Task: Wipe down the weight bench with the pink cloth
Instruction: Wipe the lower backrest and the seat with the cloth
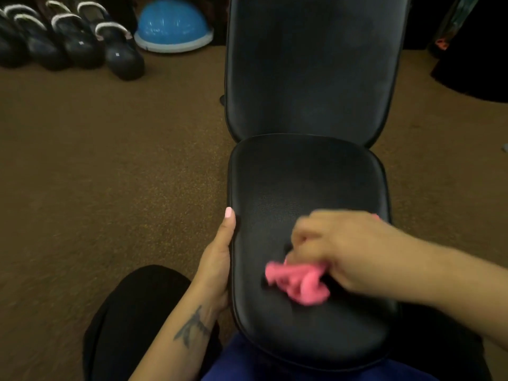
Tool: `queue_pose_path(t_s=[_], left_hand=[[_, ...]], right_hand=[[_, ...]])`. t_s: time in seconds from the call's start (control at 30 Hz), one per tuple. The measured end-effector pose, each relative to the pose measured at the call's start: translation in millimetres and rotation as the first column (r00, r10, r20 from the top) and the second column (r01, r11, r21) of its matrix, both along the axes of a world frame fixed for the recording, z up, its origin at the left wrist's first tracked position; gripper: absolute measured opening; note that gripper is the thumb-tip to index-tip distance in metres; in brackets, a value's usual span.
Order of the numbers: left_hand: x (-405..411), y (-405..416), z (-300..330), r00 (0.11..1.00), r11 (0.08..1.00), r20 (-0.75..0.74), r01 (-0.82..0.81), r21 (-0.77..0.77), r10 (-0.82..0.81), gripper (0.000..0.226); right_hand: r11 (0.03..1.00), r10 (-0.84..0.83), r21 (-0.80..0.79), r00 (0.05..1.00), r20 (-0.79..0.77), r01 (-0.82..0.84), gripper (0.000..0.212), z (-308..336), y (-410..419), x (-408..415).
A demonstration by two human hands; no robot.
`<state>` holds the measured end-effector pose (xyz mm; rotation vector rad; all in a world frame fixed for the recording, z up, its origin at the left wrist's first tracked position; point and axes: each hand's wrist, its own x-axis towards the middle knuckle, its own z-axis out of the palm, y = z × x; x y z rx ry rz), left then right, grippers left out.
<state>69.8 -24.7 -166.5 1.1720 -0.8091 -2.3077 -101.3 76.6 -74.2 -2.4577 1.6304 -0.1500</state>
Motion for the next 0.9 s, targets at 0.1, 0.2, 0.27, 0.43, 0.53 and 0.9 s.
queue_pose_path(t_s=[0.1, 0.2, 0.27, 0.43, 0.53, 0.9], left_hand=[[2.0, -0.6, -0.8, 1.0, 1.0, 0.002, -0.002, 0.001, 0.002, 0.075], [1.3, -2.6, -1.8, 0.997, 0.999, 0.071, -0.031, -0.026, 0.033, 0.072], [0.6, -1.5, -1.8, 0.997, 0.999, 0.07, -0.023, -0.032, 0.025, 0.067], [0.7, 0.8, 2.4, 0.998, 0.999, 0.057, -0.017, -0.04, 0.019, 0.064], [1.8, -0.9, 1.0, 0.998, 0.999, 0.058, -0.03, -0.04, 0.032, 0.065], [2.0, -2.1, 1.8, 0.994, 0.998, 0.104, -0.008, -0.057, 0.014, 0.06]], right_hand=[[0.991, -0.089, -0.103, 0.996, 0.004, 0.089, 0.028, -2.7, -14.2, 12.7], [0.994, 0.042, -0.1, 0.999, 0.007, -0.041, 0.024, -12.4, -0.9, 45.8], [0.991, 0.133, -0.011, 0.99, 0.051, -0.133, 0.029, -11.9, 20.5, 46.4], [0.998, -0.062, 0.027, 0.998, 0.007, 0.061, 0.035, -0.1, 38.2, -10.6], [0.962, -0.261, -0.07, 0.965, 0.038, 0.263, 0.039, -2.2, 17.3, -20.0], [0.963, -0.268, -0.012, 0.962, 0.059, 0.269, 0.035, 0.8, 61.1, -41.4]])
